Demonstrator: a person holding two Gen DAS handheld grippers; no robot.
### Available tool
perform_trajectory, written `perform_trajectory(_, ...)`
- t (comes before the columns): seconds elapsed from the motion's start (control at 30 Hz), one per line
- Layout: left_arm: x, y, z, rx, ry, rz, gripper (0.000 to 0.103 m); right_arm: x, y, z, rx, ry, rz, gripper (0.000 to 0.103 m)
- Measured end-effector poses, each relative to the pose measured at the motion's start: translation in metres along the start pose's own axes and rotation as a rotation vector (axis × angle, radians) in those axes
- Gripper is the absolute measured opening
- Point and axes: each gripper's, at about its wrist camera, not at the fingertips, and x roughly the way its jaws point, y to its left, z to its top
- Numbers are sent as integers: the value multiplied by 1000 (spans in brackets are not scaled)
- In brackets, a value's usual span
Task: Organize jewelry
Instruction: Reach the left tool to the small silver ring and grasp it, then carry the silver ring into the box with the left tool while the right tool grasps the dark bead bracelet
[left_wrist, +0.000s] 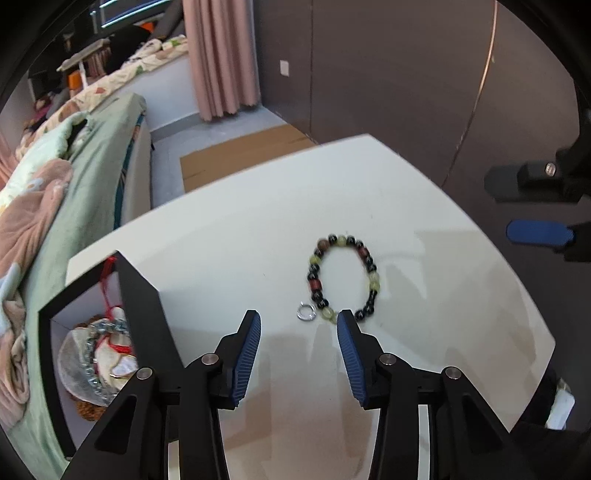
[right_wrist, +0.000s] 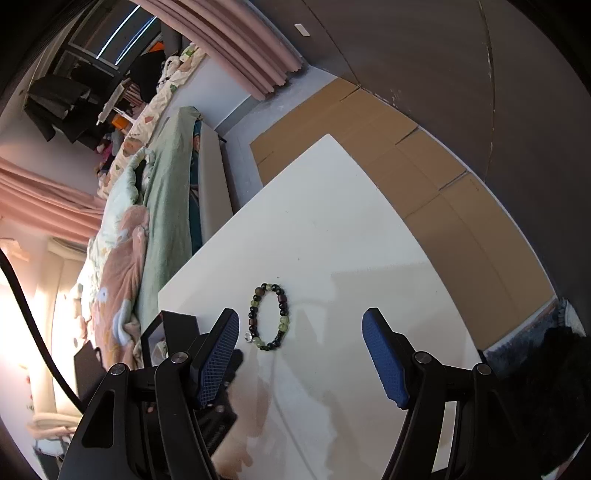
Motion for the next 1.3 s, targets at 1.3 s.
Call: perform_trajectory(1.3, -41, 64, 15, -203, -161, -94, 12, 68, 38, -9, -81, 84, -125, 55)
